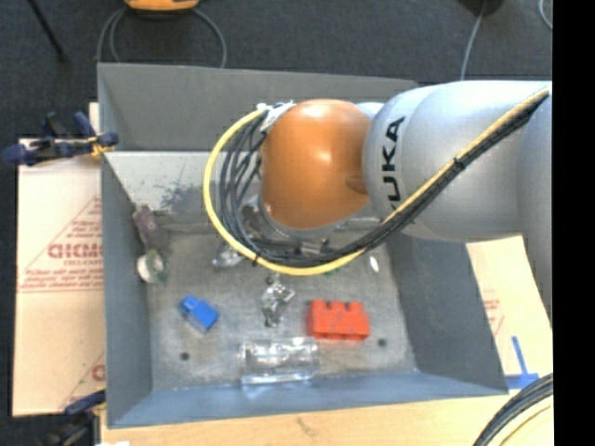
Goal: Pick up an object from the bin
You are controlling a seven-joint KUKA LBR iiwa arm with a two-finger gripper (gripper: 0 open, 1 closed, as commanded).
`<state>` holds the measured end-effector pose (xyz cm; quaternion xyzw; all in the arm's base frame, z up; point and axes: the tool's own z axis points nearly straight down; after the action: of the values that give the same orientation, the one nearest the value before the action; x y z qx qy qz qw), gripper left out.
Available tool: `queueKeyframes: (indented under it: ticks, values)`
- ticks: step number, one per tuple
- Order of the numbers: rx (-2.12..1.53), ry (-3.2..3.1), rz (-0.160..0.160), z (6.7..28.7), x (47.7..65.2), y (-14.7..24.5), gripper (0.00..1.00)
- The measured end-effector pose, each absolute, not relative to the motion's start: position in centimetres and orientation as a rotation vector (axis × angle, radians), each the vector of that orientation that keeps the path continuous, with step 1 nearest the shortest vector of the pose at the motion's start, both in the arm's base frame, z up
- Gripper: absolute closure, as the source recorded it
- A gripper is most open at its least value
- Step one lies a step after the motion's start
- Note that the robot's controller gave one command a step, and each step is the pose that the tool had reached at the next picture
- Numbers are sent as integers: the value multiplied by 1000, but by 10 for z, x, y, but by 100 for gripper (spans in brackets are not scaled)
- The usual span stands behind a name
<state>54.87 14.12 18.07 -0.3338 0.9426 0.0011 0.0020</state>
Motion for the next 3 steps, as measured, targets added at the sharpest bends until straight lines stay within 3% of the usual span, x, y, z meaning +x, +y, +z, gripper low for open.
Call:
queueKeyframes:
  ticks: [1,2,3]
  values:
    - [-1149,2927,6,81,535,198,0]
    - [-1136,2925,4,85,537,196,100]
    - [-1135,2926,4,85,537,196,0]
